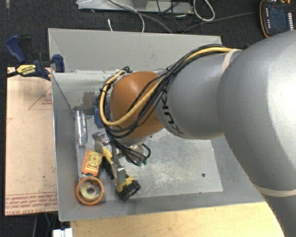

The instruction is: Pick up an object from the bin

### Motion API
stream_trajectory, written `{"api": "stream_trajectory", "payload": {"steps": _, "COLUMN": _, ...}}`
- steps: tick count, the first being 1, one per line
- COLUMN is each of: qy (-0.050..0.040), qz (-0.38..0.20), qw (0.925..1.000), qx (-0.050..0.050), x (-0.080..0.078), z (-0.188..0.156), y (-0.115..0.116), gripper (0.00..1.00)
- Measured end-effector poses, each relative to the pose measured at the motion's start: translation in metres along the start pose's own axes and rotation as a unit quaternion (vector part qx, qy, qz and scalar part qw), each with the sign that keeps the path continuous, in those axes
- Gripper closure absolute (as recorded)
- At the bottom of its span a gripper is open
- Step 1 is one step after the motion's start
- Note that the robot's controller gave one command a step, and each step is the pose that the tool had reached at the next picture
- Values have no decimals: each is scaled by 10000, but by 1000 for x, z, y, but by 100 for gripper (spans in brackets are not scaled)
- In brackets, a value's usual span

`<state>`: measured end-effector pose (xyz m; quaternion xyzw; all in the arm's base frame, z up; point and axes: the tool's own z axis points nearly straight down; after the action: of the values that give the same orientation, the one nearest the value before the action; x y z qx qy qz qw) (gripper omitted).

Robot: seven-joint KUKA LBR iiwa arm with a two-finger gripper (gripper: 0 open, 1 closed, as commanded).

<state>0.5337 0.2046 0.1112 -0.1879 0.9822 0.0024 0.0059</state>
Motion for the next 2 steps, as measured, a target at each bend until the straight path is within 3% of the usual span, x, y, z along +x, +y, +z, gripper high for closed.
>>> {"api": "stream_trajectory", "payload": {"steps": 1, "qy": 35, "qz": -1435, "qw": 9896, "qx": -13, "x": -65, "z": 5, "y": 7, "gripper": 0}}
{"api": "stream_trajectory", "payload": {"steps": 2, "qy": 50, "qz": 197, "qw": 9998, "qx": 2, "x": 9, "z": 31, "y": 30, "gripper": 0}}
